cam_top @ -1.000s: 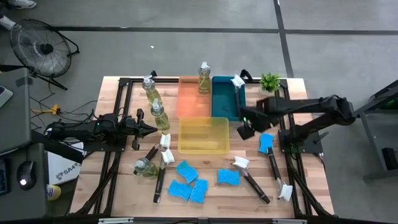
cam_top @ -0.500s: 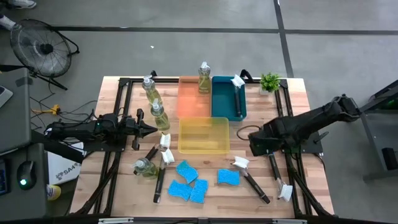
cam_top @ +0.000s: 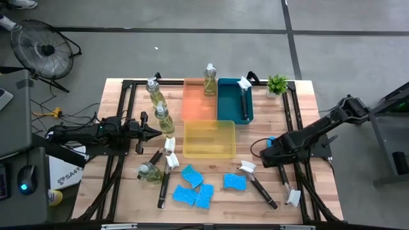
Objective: Pick & Place Kitchen Sink Supplies
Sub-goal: Put the dish brush into the blue bin
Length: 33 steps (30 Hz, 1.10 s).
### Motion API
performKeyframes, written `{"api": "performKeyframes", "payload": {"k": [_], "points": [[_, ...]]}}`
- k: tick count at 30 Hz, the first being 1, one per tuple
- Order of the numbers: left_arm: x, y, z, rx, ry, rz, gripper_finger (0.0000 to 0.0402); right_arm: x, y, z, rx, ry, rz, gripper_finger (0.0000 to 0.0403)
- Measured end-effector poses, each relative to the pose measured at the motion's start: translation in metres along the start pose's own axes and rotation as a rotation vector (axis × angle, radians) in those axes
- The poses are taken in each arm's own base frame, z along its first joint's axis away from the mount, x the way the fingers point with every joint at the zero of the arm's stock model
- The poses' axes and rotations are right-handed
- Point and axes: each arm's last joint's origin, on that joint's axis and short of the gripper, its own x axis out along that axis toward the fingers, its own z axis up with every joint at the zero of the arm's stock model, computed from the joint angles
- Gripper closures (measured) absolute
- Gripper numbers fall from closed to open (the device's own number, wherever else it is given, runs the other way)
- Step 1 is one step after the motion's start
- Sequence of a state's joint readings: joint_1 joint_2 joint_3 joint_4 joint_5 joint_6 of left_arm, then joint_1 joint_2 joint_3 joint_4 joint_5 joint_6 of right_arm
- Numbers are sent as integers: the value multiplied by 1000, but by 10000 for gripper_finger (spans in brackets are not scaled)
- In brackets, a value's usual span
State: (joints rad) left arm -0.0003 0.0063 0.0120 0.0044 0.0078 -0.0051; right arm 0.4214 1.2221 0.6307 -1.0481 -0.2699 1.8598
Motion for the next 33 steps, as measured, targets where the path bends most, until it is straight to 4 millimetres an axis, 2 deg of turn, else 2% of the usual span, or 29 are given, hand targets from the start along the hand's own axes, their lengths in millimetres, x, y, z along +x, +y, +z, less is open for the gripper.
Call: {"api": "performKeyframes", "payload": {"k": [6, 13, 29, 33], "points": [[0, 0, 0, 0, 0, -1, 401, 13, -3, 4, 1, 20, -5, 173], [0, 0, 0, 0, 0, 0, 401, 27, 1, 7, -22, 45, 78, 186], [0, 0, 0, 0, 0, 0, 401, 27, 2, 7, -56, 59, 88, 285], [0, 0, 0, 0, 0, -1, 401, 27, 3, 6, -62, 65, 106, 295]]}}
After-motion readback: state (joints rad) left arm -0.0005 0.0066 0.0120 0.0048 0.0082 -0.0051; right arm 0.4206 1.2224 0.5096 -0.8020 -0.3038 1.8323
